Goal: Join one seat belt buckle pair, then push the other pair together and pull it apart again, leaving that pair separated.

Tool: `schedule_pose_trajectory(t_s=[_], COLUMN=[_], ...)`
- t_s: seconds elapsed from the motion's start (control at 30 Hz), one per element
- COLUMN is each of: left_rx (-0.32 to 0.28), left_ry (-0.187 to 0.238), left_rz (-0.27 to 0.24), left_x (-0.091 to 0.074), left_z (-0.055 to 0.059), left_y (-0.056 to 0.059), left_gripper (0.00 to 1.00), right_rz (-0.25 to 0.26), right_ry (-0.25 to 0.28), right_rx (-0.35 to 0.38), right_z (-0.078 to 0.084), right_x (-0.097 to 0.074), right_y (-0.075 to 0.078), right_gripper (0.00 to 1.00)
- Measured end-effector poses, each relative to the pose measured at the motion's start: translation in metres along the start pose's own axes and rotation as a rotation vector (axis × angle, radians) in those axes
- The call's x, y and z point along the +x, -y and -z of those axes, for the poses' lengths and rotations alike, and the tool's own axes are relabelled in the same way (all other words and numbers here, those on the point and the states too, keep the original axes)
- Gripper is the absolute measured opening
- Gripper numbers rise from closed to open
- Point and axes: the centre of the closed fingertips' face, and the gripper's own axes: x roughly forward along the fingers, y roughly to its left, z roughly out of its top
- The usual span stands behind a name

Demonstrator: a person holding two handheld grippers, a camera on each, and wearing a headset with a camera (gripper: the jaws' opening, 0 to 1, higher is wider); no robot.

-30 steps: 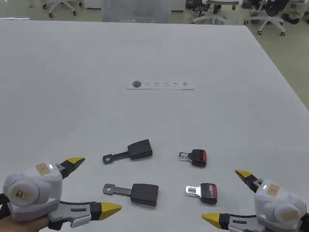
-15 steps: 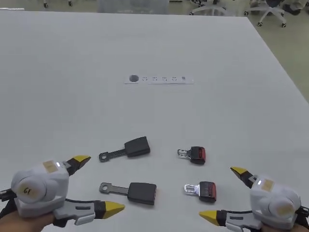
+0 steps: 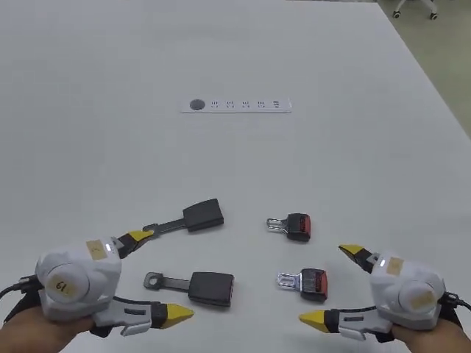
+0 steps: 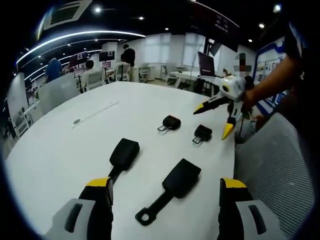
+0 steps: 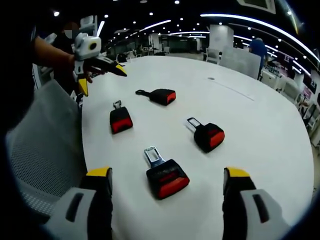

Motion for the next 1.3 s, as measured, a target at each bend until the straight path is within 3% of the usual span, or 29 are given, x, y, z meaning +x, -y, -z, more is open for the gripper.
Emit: schedule_pose_trajectory(t_s=[0.17, 0.33, 0.63, 0.8, 0.9, 0.97, 1.03, 1.13, 1.17, 1.2, 1.23, 1.3], left_rx=[0.025, 0.091, 0.165, 0.223, 0.281, 0.289, 0.304, 0.341, 0.396, 0.348, 0.365, 0.342], left_ry=[-0.013, -0.057, -0.102, -0.139, -0.171, -0.188, -0.191, -0.232, -0.256, -0.210, -0.196, -0.205], left_rz=[0.042, 0.106, 0.186, 0.237, 0.257, 0.276, 0.280, 0.285, 0.268, 0.292, 0.278, 0.288], left_x=[0.013, 0.024, 0.043, 0.054, 0.061, 0.064, 0.068, 0.071, 0.072, 0.070, 0.071, 0.072], left_z=[0.000, 0.008, 0.018, 0.025, 0.032, 0.036, 0.039, 0.047, 0.051, 0.043, 0.041, 0.044], left_y=[0.004, 0.010, 0.017, 0.024, 0.025, 0.028, 0.028, 0.027, 0.022, 0.033, 0.030, 0.030], left_gripper=[0.87, 0.82, 0.75, 0.66, 0.62, 0.59, 0.57, 0.52, 0.50, 0.50, 0.49, 0.45], right_rz=[-0.024, -0.051, -0.147, -0.194, -0.208, -0.225, -0.236, -0.253, -0.257, -0.268, -0.271, -0.273], right_ry=[-0.011, -0.048, -0.097, -0.117, -0.135, -0.144, -0.138, -0.140, -0.140, -0.139, -0.142, -0.151], right_rx=[-0.002, -0.033, -0.067, -0.079, -0.142, -0.144, -0.150, -0.151, -0.155, -0.166, -0.165, -0.180], right_z=[0.000, 0.006, 0.013, 0.016, 0.019, 0.020, 0.018, 0.019, 0.019, 0.019, 0.019, 0.020], right_x=[0.005, 0.011, 0.018, 0.018, 0.018, 0.018, 0.019, 0.018, 0.018, 0.017, 0.017, 0.017], right_y=[0.001, 0.000, -0.009, -0.012, -0.011, -0.013, -0.013, -0.013, -0.012, -0.012, -0.012, -0.010], right_gripper=[0.91, 0.88, 0.80, 0.69, 0.58, 0.54, 0.54, 0.48, 0.48, 0.47, 0.46, 0.42])
